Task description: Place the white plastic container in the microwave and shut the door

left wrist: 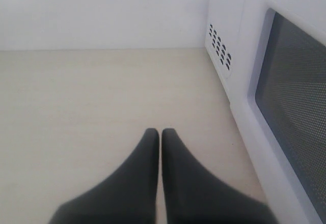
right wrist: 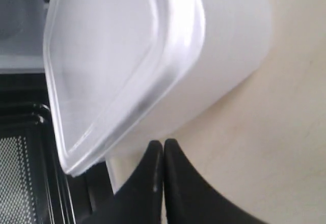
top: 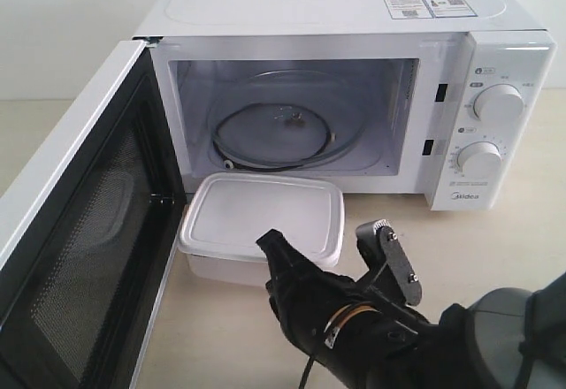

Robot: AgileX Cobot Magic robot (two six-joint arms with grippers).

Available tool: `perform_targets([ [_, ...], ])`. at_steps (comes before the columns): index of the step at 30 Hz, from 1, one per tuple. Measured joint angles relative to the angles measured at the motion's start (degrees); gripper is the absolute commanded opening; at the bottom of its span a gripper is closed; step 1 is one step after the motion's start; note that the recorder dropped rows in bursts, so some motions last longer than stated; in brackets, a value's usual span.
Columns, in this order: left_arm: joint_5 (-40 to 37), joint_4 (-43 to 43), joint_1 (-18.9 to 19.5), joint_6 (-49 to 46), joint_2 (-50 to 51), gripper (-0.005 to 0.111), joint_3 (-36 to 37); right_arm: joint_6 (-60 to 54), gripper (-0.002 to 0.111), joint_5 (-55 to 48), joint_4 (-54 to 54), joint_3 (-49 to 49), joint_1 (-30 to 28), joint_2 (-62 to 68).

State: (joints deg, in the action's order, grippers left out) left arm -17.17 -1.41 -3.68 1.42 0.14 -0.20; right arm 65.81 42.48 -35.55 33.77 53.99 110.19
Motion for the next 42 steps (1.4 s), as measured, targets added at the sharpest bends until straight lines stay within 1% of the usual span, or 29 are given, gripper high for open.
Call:
perform_targets([
  [4,0.0,0.0,0.0,0.0,0.0,0.004,0.0,-4.95,0.0,2.25,-7.08,-0.68,0.0,0.0],
  [6,0.0,0.0,0.0,0.0,0.0,0.004,0.0,-6.3,0.0,5.1,-10.76,-2.21,0.0,0.0],
  [11,0.0,0.0,0.0,0.0,0.0,0.004,0.0,-5.44,0.0,13.56,-15.41,-6.95,-0.18,0.0],
  [13,0.0,0.0,0.0,0.0,0.0,0.004,0.0,-4.06,0.0,14.79,-15.64,-8.38,-0.18,0.0],
  [16,0.0,0.0,0.0,0.0,0.0,0.004,0.0,-1.72,0.0,15.6,-12.62,-10.35,-0.18,-0.08],
  [19,0.0,0.0,0.0,0.0,0.0,0.004,0.0,2.24,0.0,16.99,-5.44,-11.24,-0.18,-0.08],
  [22,0.0,0.0,0.0,0.0,0.0,0.004,0.0,7.59,0.0,20.89,1.12,-11.31,-0.18,-0.08],
  [25,0.0,0.0,0.0,0.0,0.0,0.004,0.0,13.04,0.0,23.93,3.83,-10.56,-0.18,-0.08],
  [29,0.0,0.0,0.0,0.0,0.0,0.004,0.0,16.92,0.0,23.0,4.03,-8.38,0.24,-0.08],
  [32,0.0,0.0,0.0,0.0,0.0,0.004,0.0,17.11,0.0,19.87,2.06,-6.0,2.95,-0.08],
  [36,0.0,0.0,0.0,0.0,0.0,0.004,0.0,10.9,0.0,18.11,-6.09,-2.98,6.95,-0.08],
  [39,0.0,0.0,0.0,0.0,0.0,0.004,0.0,8.99,0.0,17.19,-9.56,-2.57,7.65,-0.08],
  [42,0.0,0.0,0.0,0.0,0.0,0.004,0.0,8.25,0.0,13.78,-10.47,-2.33,7.68,-0.08],
])
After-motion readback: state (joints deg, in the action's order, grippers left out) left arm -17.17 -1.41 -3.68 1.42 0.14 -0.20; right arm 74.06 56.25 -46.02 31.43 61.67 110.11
